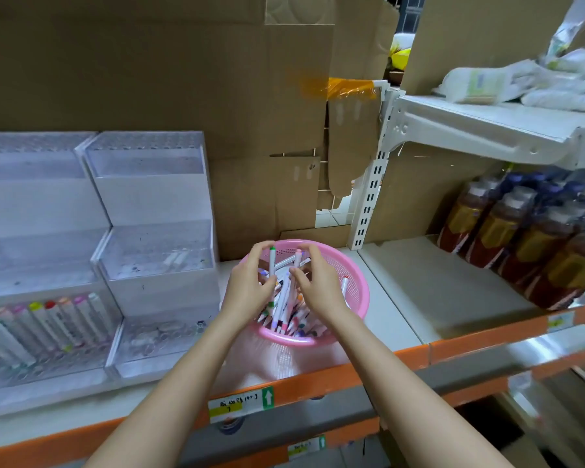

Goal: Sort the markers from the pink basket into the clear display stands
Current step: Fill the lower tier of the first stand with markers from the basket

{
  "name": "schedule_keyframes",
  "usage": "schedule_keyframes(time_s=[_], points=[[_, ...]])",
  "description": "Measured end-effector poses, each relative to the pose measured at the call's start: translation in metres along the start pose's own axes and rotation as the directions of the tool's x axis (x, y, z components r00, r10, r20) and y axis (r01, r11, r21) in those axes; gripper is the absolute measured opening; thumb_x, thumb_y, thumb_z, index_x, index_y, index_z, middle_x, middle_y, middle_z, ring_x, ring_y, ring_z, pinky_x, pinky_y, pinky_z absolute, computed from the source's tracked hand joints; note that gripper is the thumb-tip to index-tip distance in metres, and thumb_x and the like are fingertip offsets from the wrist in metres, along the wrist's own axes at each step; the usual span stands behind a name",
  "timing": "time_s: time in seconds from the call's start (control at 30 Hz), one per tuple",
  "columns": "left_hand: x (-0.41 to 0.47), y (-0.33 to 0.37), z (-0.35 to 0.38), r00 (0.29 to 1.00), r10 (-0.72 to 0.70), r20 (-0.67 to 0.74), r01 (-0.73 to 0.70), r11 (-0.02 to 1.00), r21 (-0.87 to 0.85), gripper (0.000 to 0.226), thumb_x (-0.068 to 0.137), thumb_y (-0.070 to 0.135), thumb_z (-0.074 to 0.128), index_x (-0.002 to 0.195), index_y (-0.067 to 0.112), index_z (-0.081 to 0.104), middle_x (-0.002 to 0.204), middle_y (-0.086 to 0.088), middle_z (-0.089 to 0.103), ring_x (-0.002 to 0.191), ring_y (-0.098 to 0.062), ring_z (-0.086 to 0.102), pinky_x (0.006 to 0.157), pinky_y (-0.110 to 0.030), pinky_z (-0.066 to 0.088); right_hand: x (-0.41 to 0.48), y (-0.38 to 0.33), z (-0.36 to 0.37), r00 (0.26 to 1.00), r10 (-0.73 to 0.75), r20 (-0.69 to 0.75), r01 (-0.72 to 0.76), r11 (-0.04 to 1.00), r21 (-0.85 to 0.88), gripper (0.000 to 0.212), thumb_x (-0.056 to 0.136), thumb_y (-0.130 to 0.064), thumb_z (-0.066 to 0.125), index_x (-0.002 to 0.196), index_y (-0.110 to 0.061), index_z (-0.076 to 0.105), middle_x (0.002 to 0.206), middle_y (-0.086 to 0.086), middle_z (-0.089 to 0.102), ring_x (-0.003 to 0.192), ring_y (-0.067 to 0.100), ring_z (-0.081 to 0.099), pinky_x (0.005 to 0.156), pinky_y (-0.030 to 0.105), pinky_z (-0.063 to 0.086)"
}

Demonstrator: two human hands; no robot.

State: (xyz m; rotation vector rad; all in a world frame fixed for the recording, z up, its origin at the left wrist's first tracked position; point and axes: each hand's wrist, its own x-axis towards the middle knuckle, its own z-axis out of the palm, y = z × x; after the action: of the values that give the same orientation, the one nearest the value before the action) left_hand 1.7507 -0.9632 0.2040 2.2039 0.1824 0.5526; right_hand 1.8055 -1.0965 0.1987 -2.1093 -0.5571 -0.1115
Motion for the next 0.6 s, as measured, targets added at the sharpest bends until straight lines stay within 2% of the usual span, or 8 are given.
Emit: schedule_keyframes(time_s=[0.13, 0.3, 0.47, 0.6], points=[[-0.009, 0.013, -0.023, 0.99, 0.121, -0.069, -0.125, 0.99, -0.059, 0.049, 0.08, 0.007, 0.069, 0.121, 0.029, 0.053, 0.088, 0.013, 0.062, 0.072, -0.001, 0.06, 0.061, -0.011, 0.046, -0.005, -0.026, 0.0, 0.988, -0.14, -0.059, 0.144, 0.986, 0.079, 0.032, 0.092, -0.012, 0.059, 0.118, -0.023, 0.043, 0.067, 0.004, 0.064, 0.062, 0.018, 0.061, 0.062, 0.035, 0.047], [-0.021, 0.019, -0.063, 0.972, 0.178, -0.151, -0.192, 0.978, -0.085, 0.039, 0.084, 0.01, 0.067, 0.118, 0.026, 0.054, 0.073, 0.012, 0.06, 0.064, -0.002, 0.061, 0.062, -0.016, 0.05, -0.014, -0.066, 0.018, 0.967, -0.231, -0.103, 0.244, 0.961, 0.133, 0.029, 0.091, -0.011, 0.059, 0.115, -0.024, 0.046, 0.086, 0.002, 0.067, 0.072, 0.016, 0.066, 0.067, 0.036, 0.052], [-0.04, 0.001, -0.114, 0.971, 0.145, -0.191, -0.157, 0.986, -0.051, 0.04, 0.084, 0.008, 0.067, 0.117, 0.026, 0.054, 0.079, 0.011, 0.061, 0.063, -0.003, 0.063, 0.06, -0.018, 0.052, -0.026, -0.104, 0.05, 0.964, -0.255, -0.069, 0.264, 0.944, 0.197, 0.028, 0.091, -0.009, 0.06, 0.115, -0.018, 0.049, 0.075, 0.003, 0.068, 0.058, 0.012, 0.059, 0.062, 0.031, 0.048], [-0.057, -0.021, -0.158, 0.962, 0.126, -0.242, -0.131, 0.991, -0.006, 0.037, 0.082, 0.005, 0.068, 0.111, 0.023, 0.053, 0.078, 0.01, 0.059, 0.064, -0.002, 0.063, 0.057, -0.008, 0.047, -0.034, -0.135, 0.085, 0.955, -0.292, -0.051, 0.296, 0.929, 0.221, 0.028, 0.091, -0.005, 0.06, 0.116, -0.014, 0.051, 0.075, -0.008, 0.059, 0.058, 0.014, 0.06, 0.062, 0.032, 0.05]])
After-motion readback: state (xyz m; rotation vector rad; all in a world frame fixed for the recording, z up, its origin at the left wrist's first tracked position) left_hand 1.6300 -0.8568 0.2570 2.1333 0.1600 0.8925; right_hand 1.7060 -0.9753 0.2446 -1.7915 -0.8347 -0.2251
